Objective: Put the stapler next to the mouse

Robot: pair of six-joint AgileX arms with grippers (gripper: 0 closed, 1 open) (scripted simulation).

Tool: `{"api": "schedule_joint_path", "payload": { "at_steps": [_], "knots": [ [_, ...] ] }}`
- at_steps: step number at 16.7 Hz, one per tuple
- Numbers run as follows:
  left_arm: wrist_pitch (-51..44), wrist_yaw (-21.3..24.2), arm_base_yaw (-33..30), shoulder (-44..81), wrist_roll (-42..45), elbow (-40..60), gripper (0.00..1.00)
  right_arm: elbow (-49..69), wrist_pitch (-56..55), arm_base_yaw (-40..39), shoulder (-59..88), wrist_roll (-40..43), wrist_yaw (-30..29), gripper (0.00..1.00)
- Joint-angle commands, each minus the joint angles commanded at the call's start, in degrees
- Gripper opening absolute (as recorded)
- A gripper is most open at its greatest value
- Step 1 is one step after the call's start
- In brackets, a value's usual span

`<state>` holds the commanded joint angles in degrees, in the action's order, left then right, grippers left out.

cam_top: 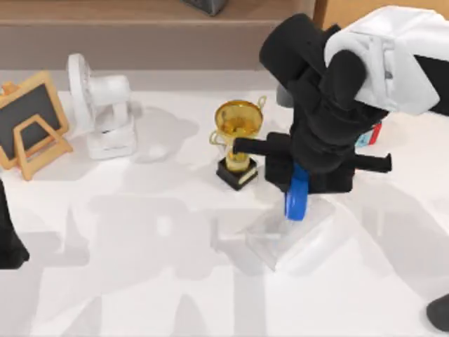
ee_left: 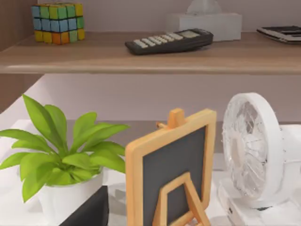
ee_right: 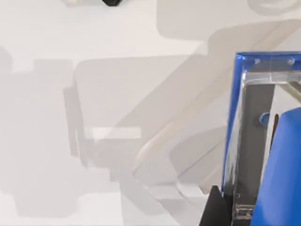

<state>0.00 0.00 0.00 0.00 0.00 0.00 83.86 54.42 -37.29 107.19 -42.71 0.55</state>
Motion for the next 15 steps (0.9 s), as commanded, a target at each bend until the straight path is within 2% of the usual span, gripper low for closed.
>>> {"api": "schedule_joint_path", "payload": {
  "at_steps": [10, 15],
  "knots": [
    [0.0, 0.0, 0.0, 0.0, 0.0, 0.0, 1.0, -4.0, -0.5, 20.1, -0.4, 17.6, 0.9, 0.0],
    [0.0, 0.0, 0.0, 0.0, 0.0, 0.0, 1.0, -5.3, 0.8, 27.5, 2.5, 30.1, 0.3, 0.0]
  ]
}}
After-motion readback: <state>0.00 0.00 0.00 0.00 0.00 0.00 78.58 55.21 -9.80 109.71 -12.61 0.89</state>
